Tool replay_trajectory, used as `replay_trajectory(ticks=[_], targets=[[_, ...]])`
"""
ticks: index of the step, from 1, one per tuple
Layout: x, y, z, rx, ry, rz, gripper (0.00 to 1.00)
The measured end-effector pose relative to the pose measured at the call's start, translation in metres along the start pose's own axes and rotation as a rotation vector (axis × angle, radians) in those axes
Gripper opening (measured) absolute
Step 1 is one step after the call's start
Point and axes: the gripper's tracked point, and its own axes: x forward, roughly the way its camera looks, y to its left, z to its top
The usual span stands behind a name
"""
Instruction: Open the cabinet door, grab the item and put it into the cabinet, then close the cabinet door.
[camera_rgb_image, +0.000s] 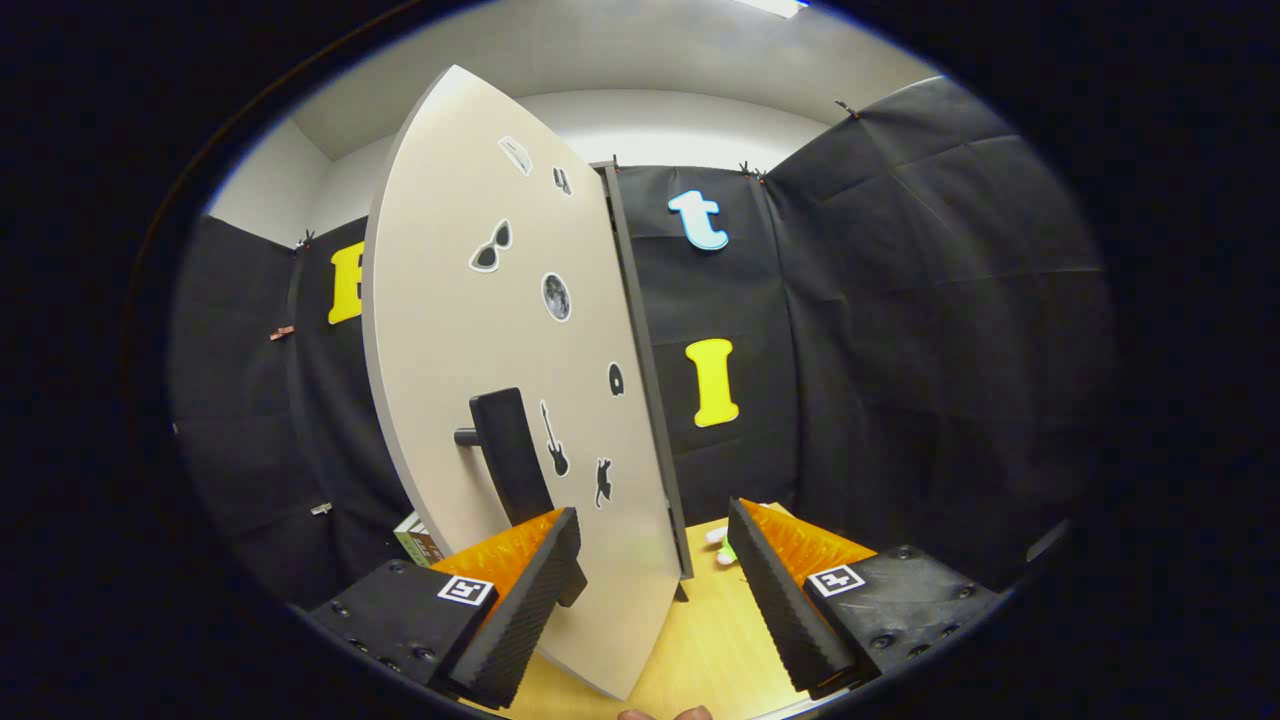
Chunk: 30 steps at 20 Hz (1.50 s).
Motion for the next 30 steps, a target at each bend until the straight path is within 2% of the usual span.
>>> replay_trajectory(ticks=[13, 19, 30], targets=[[0.052, 0.142, -0.028, -0.079, 0.021, 0.229, 0.98], [0.064, 0.154, -0.025, -0.161, -0.017, 0.21, 0.98], [0.072, 0.145, -0.026, -0.145, -0.008, 0.168, 0.98]])
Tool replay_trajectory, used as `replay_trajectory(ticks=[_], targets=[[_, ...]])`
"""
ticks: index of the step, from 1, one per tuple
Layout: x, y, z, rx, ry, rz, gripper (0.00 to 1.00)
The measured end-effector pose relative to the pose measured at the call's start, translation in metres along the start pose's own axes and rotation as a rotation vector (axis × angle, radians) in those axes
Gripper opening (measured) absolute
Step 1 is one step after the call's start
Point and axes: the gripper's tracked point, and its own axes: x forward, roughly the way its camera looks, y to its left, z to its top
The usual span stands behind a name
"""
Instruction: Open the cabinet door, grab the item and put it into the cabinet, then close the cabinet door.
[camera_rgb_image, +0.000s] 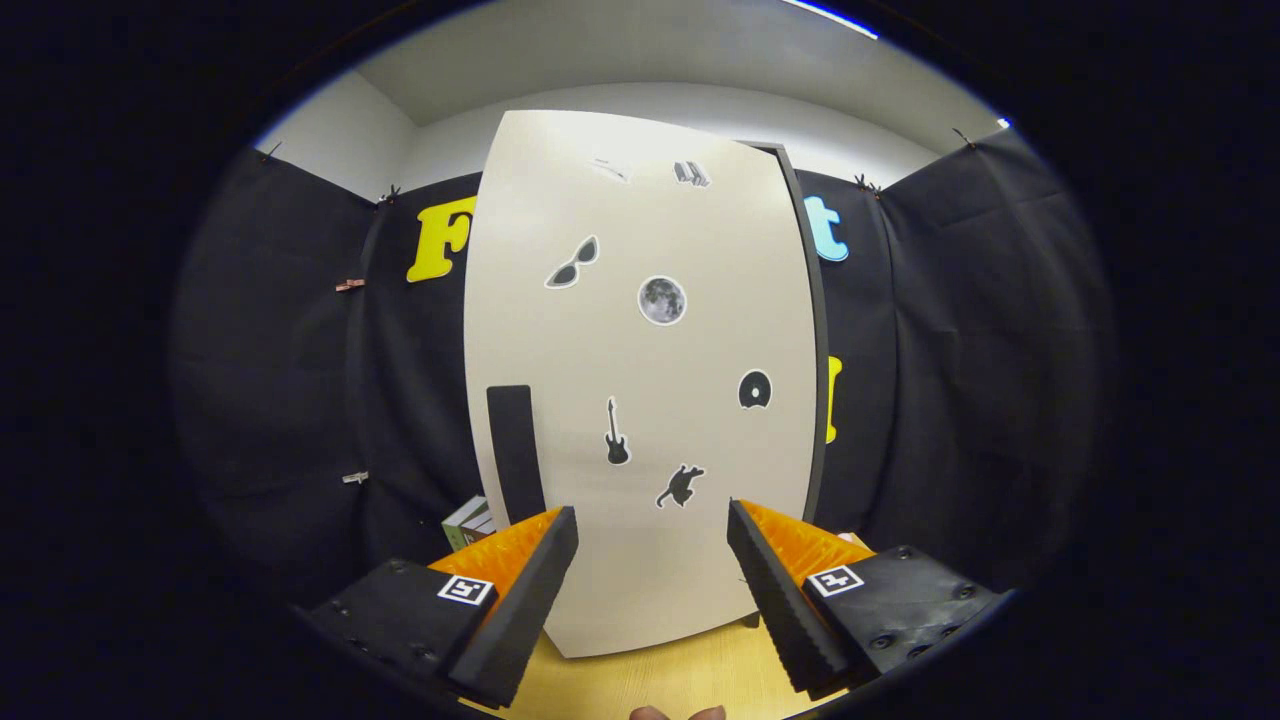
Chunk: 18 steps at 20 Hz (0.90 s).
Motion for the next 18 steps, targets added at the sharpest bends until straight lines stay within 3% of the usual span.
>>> replay_trajectory(ticks=[18], targets=[[-0.0025, -0.003, -0.0024, -0.004, 0.006, -0.018, 0.98]])
